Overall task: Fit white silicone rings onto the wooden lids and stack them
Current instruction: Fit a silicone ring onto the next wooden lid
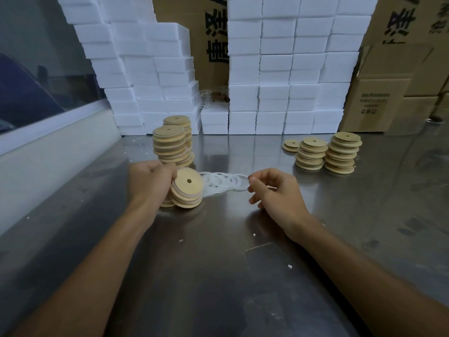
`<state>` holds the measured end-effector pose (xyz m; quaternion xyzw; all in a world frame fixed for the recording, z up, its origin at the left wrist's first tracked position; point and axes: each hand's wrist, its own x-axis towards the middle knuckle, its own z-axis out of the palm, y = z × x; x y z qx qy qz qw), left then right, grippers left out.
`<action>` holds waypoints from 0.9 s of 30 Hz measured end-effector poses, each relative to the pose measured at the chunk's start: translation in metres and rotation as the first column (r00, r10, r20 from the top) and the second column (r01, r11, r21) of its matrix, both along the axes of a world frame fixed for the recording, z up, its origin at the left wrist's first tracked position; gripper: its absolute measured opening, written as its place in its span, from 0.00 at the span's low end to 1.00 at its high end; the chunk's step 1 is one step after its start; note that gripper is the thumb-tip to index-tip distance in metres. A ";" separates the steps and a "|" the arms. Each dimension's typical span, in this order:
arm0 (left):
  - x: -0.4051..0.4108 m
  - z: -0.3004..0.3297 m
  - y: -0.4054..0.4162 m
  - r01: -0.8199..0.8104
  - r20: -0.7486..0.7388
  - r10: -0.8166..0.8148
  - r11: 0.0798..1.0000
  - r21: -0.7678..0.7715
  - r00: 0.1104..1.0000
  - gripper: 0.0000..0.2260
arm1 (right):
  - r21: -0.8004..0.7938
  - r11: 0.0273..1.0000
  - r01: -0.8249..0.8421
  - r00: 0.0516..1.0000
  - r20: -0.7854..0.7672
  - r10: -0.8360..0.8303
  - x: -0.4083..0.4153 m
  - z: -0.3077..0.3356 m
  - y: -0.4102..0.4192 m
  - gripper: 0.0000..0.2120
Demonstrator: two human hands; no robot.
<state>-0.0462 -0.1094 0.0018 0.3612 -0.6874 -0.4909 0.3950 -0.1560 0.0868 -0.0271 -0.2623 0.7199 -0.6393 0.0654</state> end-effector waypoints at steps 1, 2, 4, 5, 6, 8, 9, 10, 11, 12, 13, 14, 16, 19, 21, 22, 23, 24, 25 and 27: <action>-0.001 -0.001 0.000 -0.023 0.029 0.023 1.000 -0.013 0.999 0.08 | 0.025 1.000 -0.015 0.999 -0.033 0.016 0.001 0.000 -0.001 0.04; -0.002 -0.003 -0.001 -0.039 0.054 0.040 0.999 -0.022 0.998 0.08 | 0.059 0.998 -0.036 0.997 -0.063 0.039 0.002 -0.001 -0.003 0.04; -0.003 -0.006 -0.003 -0.058 0.088 0.061 0.998 -0.036 0.994 0.09 | 0.139 0.986 -0.097 0.990 -0.084 0.109 0.007 -0.003 -0.008 0.05; -0.003 -0.007 -0.004 -0.062 0.095 0.066 0.997 -0.038 0.993 0.09 | 0.172 0.975 -0.138 0.986 -0.074 0.153 0.011 -0.004 -0.011 0.08; -0.003 -0.008 -0.005 -0.065 0.093 0.068 0.997 -0.032 0.993 0.10 | 0.196 0.963 -0.185 0.978 -0.058 0.199 0.016 -0.005 -0.014 0.12; -0.004 -0.008 -0.006 -0.077 0.083 0.077 0.997 -0.001 0.994 0.12 | 0.253 0.937 -0.241 0.964 -0.050 0.261 0.026 -0.006 -0.023 0.20; -0.005 -0.008 -0.006 -0.081 0.082 0.080 0.997 0.015 0.993 0.12 | 0.291 0.924 -0.247 0.960 -0.058 0.275 0.030 -0.006 -0.028 0.23; -0.005 -0.007 -0.006 -0.082 0.080 0.079 0.996 0.029 0.994 0.12 | 0.329 0.911 -0.251 0.954 -0.073 0.289 0.034 -0.005 -0.032 0.26; -0.006 -0.007 -0.006 -0.081 0.079 0.078 0.996 0.041 0.994 0.12 | 0.362 0.896 -0.255 0.947 -0.095 0.308 0.038 -0.004 -0.037 0.28; -0.006 -0.007 -0.006 -0.084 0.079 0.080 0.995 0.050 0.994 0.12 | 0.388 0.884 -0.259 0.938 -0.117 0.326 0.041 -0.003 -0.041 0.29; -0.007 -0.008 -0.006 -0.087 0.079 0.083 0.995 0.057 0.993 0.12 | 0.407 0.875 -0.260 0.930 -0.137 0.341 0.044 -0.002 -0.045 0.29; -0.008 -0.008 -0.006 -0.091 0.080 0.085 0.994 0.065 0.993 0.12 | 0.421 0.870 -0.256 0.924 -0.157 0.348 0.046 -0.002 -0.048 0.30; -0.008 -0.009 -0.007 -0.097 0.085 0.091 0.992 0.076 0.992 0.11 | 0.432 0.867 -0.249 0.917 -0.184 0.355 0.049 -0.004 -0.053 0.31; -0.010 -0.010 -0.008 -0.100 0.082 0.093 0.990 0.094 0.992 0.09 | 0.316 0.892 -0.324 0.918 -0.123 0.377 0.051 -0.007 -0.054 0.31; -0.010 -0.011 -0.010 -0.100 0.076 0.092 0.989 0.112 0.993 0.07 | 0.223 0.905 -0.363 0.918 -0.080 0.388 0.053 -0.008 -0.054 0.31; -0.010 -0.012 -0.011 -0.101 0.075 0.093 0.988 0.115 0.993 0.06 | 0.213 0.907 -0.363 0.918 -0.086 0.388 0.052 -0.008 -0.055 0.30; -0.009 -0.013 -0.012 -0.102 0.076 0.094 0.988 0.118 0.993 0.05 | 0.224 0.907 -0.355 0.917 -0.107 0.385 0.053 -0.009 -0.055 0.30; -0.009 -0.014 -0.012 -0.102 0.073 0.093 0.987 0.122 0.993 0.03 | 0.243 0.907 -0.344 0.914 -0.134 0.382 0.052 -0.009 -0.056 0.30; -0.009 -0.014 -0.012 -0.102 0.067 0.094 0.986 0.129 0.993 0.02 | 0.258 0.906 -0.335 0.911 -0.157 0.381 0.051 -0.009 -0.057 0.31; -0.009 -0.016 -0.014 -0.100 0.045 0.094 0.984 0.149 0.995 0.03 | 0.263 0.901 -0.346 0.900 -0.180 0.398 0.050 -0.010 -0.058 0.30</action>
